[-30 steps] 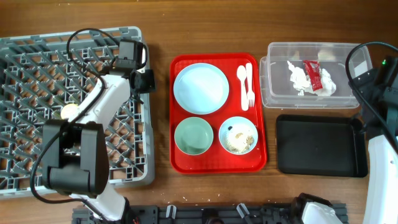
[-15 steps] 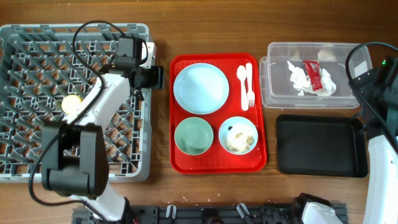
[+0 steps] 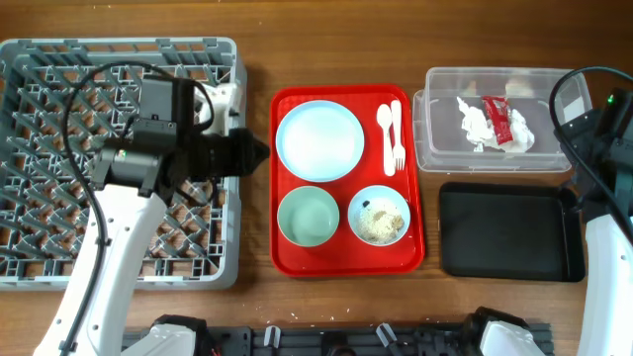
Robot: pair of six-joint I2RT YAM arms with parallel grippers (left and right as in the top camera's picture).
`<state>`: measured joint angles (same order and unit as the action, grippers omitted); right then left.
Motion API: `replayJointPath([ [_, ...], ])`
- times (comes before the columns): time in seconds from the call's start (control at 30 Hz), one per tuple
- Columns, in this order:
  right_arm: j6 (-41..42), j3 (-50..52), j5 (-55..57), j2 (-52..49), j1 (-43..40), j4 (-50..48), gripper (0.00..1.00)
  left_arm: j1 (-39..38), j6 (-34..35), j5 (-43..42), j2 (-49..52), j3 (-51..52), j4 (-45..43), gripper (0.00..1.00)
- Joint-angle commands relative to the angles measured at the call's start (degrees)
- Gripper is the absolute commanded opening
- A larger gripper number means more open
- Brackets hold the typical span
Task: Sort waste into correct bins and load items into the dishwasher rack
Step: 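Move the left gripper to the light-blue plate edge and grasp it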
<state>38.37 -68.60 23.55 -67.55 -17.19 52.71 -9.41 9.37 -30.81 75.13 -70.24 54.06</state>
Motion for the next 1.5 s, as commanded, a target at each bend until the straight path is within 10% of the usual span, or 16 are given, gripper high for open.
replayJointPath([
  [0.0, 0.7, 0.1, -0.1, -0.1, -0.2, -0.1, 1.00, -2.8, 1.6, -4.7, -0.1, -0.1, 2.1, 0.04],
  [0.07, 0.7, 0.1, -0.1, -0.1, -0.2, -0.1, 1.00, -5.7, 1.9, -4.7, -0.1, -0.1, 2.2, 0.11],
  [0.1, 0.7, 0.1, -0.1, -0.1, -0.2, -0.1, 1.00, -7.1, 1.9, -4.7, -0.1, -0.1, 2.2, 0.82],
  [0.13, 0.7, 0.1, -0.1, -0.1, -0.2, -0.1, 1.00, -9.0, 1.8, -4.2, -0.1, -0.1, 2.0, 0.26],
  [0.17, 0.7, 0.1, -0.1, -0.1, -0.2, -0.1, 1.00, -10.6, 1.8, -2.9, -0.1, -0.1, 2.1, 0.04],
  [0.2, 0.7, 0.1, -0.1, -0.1, -0.2, -0.1, 1.00, -11.9, 1.8, -1.3, -0.1, -0.1, 2.0, 0.04],
  [0.27, 0.7, 0.1, -0.1, -0.1, -0.2, -0.1, 1.00, -13.9, 1.8, -0.6, -0.1, -0.1, 1.9, 1.00],
  [0.3, 0.7, 0.1, -0.1, -0.1, -0.2, -0.1, 1.00, -14.7, 1.9, -0.1, -0.1, -0.1, 2.0, 0.04],
  [0.63, 0.7, 0.1, -0.1, -0.1, -0.2, -0.1, 1.00, -16.6, 11.1, 11.2, 3.3, 1.4, 2.6, 0.04],
  [0.67, 0.7, 0.1, -0.1, -0.1, -0.2, -0.1, 1.00, -16.7, 11.6, 11.1, 4.0, 1.4, 2.6, 0.16],
  [0.7, 0.7, 0.1, -0.1, -0.1, -0.2, -0.1, 1.00, -17.0, 12.4, 10.8, 5.0, 1.4, 2.6, 0.95],
  [0.73, 0.7, 0.1, -0.1, -0.1, -0.2, -0.1, 1.00, -17.9, 12.3, 10.5, 5.8, 1.4, 2.6, 1.00],
  [1.03, 0.7, 0.1, -0.1, -0.1, -0.2, -0.1, 1.00, -35.6, 26.5, 25.6, 18.6, 1.4, 1.3, 0.98],
  [1.23, 0.7, 0.1, -0.1, -0.1, -0.2, -0.1, 1.00, -37.4, 27.2, 29.4, 22.3, 1.4, -2.8, 0.51],
  [1.47, 0.7, 0.1, -0.1, -0.1, -0.2, -0.1, 1.00, -37.3, 26.2, 44.4, 22.3, 1.4, -22.4, 0.61],
])
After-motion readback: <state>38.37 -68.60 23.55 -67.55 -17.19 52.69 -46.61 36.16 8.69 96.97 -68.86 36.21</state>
